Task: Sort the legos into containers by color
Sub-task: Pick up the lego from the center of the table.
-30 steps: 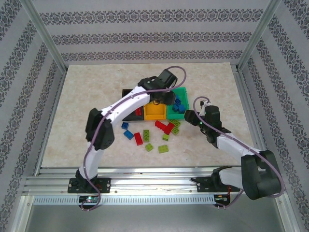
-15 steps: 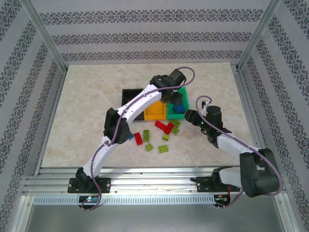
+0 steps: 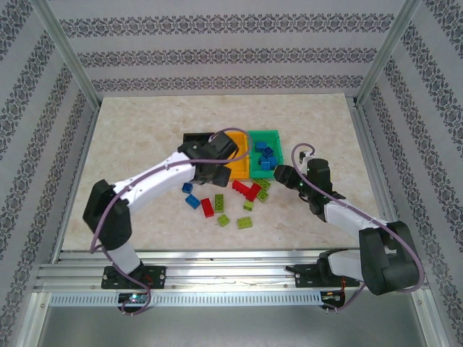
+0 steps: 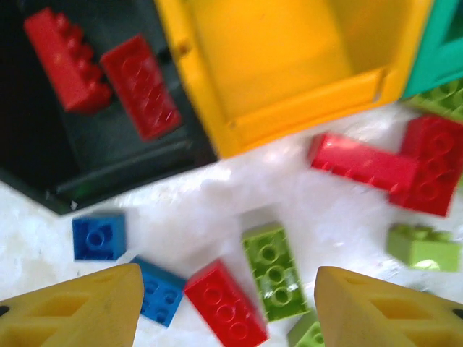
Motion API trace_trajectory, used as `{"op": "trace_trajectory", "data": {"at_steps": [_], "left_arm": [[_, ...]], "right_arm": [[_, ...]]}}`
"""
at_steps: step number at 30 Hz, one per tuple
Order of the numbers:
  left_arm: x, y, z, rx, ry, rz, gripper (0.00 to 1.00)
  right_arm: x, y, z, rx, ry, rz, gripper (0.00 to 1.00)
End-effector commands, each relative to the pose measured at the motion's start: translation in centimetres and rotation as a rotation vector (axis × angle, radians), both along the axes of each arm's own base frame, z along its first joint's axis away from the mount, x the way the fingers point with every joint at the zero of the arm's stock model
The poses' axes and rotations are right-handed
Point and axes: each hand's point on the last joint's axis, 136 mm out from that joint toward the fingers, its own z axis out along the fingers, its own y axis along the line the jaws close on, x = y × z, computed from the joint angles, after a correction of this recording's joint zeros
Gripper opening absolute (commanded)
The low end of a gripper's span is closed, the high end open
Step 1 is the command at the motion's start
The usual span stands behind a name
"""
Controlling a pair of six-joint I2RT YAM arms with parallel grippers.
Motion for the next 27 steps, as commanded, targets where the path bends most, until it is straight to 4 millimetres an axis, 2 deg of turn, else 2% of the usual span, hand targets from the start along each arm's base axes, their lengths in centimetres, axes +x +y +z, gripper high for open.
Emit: {"op": "trace_trajectory", "data": {"at_steps": [1,5,10,12,16,20,27], "left_arm": [[-0.8,3.0,-1.2,0.017,-0.025,0.101,0.64],[-1.7,5.7,-2.9,0.028,-0.007,0.163,0.7],[-1.3,7.2,-4.6,-0.024,0.008,0.205,0.78],[-0.8,7.8,-5.4,-0.051,0.035,0.222,0.79],[0.4,8.1,-6.6,-0.067,0.072,0.223,0.78],[1.4,8.1,-7.9,-0.011,0.092,0.199,0.73],[1.9,8.9,-10.1,0.067,0.124,0.197,0.65]], "right_arm": [[0.2,0.9,0.5,-0.004,-0.031,0.03,0.55],[0.2,1.4,0.3,-0.034,-0.031,0.045,0.55],[0.1,1.7,0.3,-0.044,-0.035,0.058,0.55],[0.1,1.8,0.2,-0.045,-0.032,0.058,0.55],[0.0,1.9,0.5,-0.049,-0.041,0.064,0.55],[0.1,1.8,0.4,-0.052,-0.038,0.062,0.55],[0.0,1.8,0.6,-0.051,-0.043,0.064,0.55]]}}
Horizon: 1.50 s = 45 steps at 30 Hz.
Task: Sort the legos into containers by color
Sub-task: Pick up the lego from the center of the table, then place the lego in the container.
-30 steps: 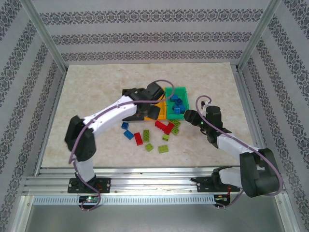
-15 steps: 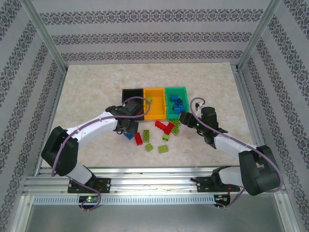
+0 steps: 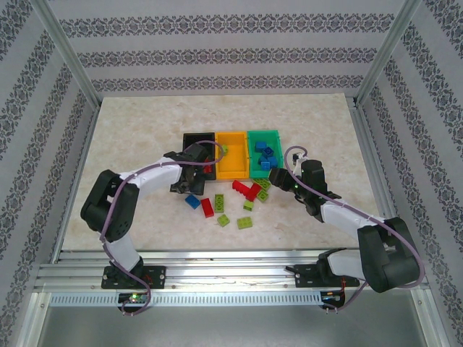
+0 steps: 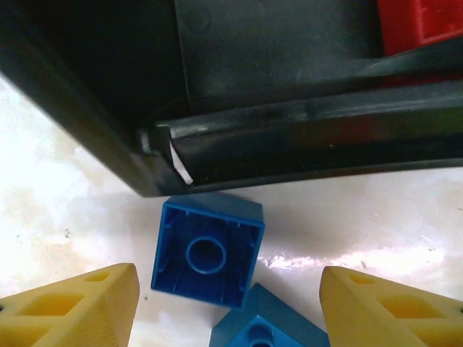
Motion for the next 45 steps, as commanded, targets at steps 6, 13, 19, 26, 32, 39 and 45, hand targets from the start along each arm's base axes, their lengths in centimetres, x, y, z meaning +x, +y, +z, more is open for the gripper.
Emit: {"op": "trace_trajectory", "data": {"at_steps": [6,13,19,26,32,39,45], "left_arm": [[1.5,0.4,-0.7,0.034,-0.046,-0.023,0.5],[1.1,-0.1,1.0,-0.022,-0.067,-0.022,0.33],[-0.3,-3.0,3.7,-0.227,-0.129,0.003,0.33],[-0.2,-7.5,7.7,-0.324,-0.215,-0.062,0.32],[3.1,-12.8,11.6,-0.368,-0.266,-0.167,0.32],[6.9,-18.7,13.2,-0.417,-0.28,-0.251,0.32],[9.8,-22.8,13.5,-0.454,-0.275,-0.293,0.33]], "right_arm": [[0.6,0.2,1.2,-0.013,-0.043,0.008,0.55],[0.7,0.2,1.3,-0.013,-0.044,0.006,0.55],[0.6,0.2,1.2,-0.006,-0.041,0.004,0.55],[0.8,-0.5,1.0,0.014,-0.029,-0.017,0.55],[0.9,-1.7,0.7,0.036,-0.021,-0.06,0.55],[0.8,-3.9,0.8,0.04,-0.033,-0.152,0.56],[0.6,-4.8,1.4,0.041,-0.058,-0.186,0.55]]}}
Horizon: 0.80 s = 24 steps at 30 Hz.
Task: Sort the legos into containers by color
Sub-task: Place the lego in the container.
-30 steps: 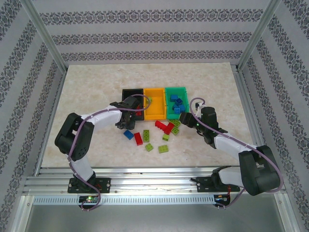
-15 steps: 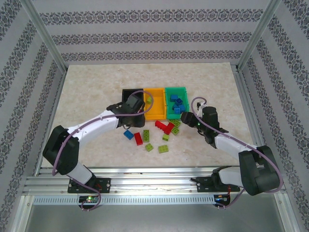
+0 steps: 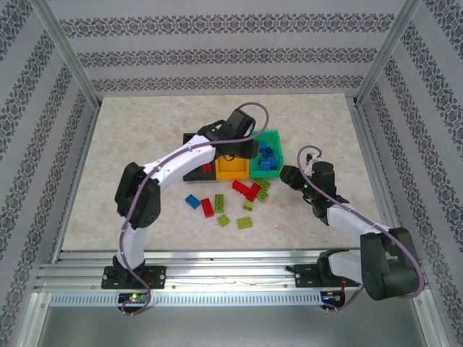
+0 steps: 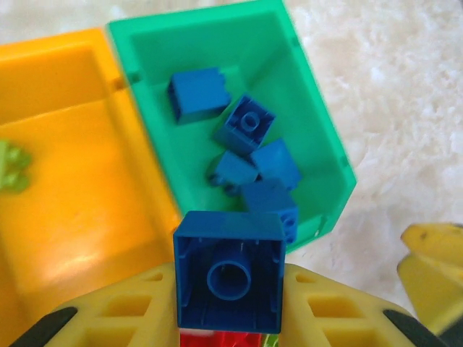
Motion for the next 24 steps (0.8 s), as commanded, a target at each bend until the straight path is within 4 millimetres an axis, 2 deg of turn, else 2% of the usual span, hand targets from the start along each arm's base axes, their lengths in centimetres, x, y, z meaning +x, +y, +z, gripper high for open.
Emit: {"op": "trace_trajectory", "data": {"at_steps": [1,4,7,11,13,19,24], "left_arm": [[0.4,-2.1,0.3,0.01,0.008,-0.066,0.33],[1.9,-2.7,-0.5,0.052,0.005,-0.063,0.36],[2.8,-3.0,-1.2,0.091,0.024,-0.057,0.5],[2.6,-3.2,-1.3,0.102,0.042,-0.065,0.65],[2.1,-2.8,-1.1,0.117,0.04,-0.064,0.67],[-0.9,0.7,-0.2,0.142,0.017,-0.031,0.68],[-5.7,6.3,-2.2,0.203,0.028,0.017,0.73]], "right_arm": [[0.1,-0.9,0.7,0.0,-0.038,-0.043,0.55],[0.2,-0.6,0.8,0.006,-0.034,-0.031,0.55],[0.3,-0.5,0.6,0.008,-0.028,-0.026,0.55],[0.4,0.0,0.5,0.026,-0.014,-0.003,0.55],[0.4,0.0,0.4,0.028,-0.013,-0.002,0.55],[0.6,0.5,0.1,0.045,-0.003,0.016,0.55],[0.6,0.8,-0.3,0.049,0.012,0.027,0.54]]}}
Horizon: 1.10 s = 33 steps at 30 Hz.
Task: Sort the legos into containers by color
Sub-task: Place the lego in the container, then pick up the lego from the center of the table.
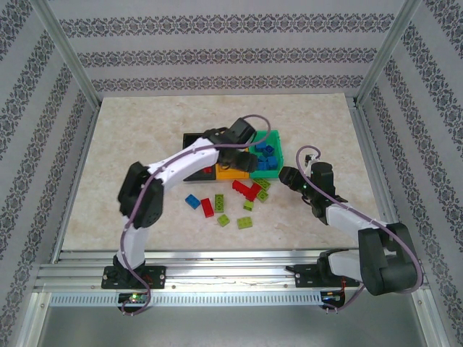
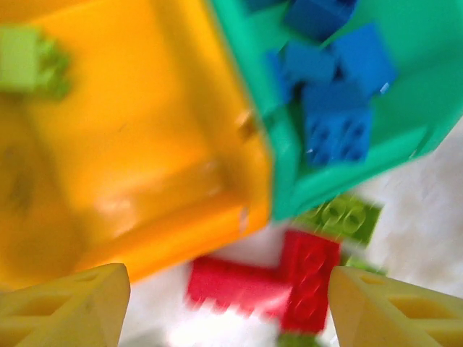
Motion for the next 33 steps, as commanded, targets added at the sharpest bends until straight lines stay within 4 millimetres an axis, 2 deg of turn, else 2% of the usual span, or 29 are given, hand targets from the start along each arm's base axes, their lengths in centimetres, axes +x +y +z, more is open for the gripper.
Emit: {"op": "trace_trajectory", "data": {"at_steps": [1,3,6,10,17,21,33], "left_arm": [[-1.9,2.9,1.4,0.015,-0.08,0.038,0.73],[-3.8,5.3,0.6,0.053,-0.057,0.07,0.73],[-6.3,7.9,-0.4,0.08,-0.03,0.103,0.73],[-8.5,11.1,-1.5,0.129,-0.016,0.172,0.76],[-9.7,14.4,-3.7,0.155,0.016,0.253,0.78],[-9.5,15.2,-4.6,0.151,0.054,0.26,0.78],[-10.1,14.7,-6.8,0.195,0.203,0.086,0.82]], "right_arm": [[0.7,0.4,1.0,0.031,-0.025,0.015,0.54],[0.7,0.5,0.8,0.025,-0.024,0.017,0.54],[0.7,0.8,0.6,0.026,-0.015,0.024,0.54],[0.7,1.3,0.6,0.017,-0.015,0.039,0.54],[0.7,1.6,0.5,0.002,-0.014,0.051,0.54],[0.7,1.9,0.8,0.008,-0.016,0.061,0.54],[0.7,1.9,0.6,-0.002,-0.014,0.059,0.54]]}}
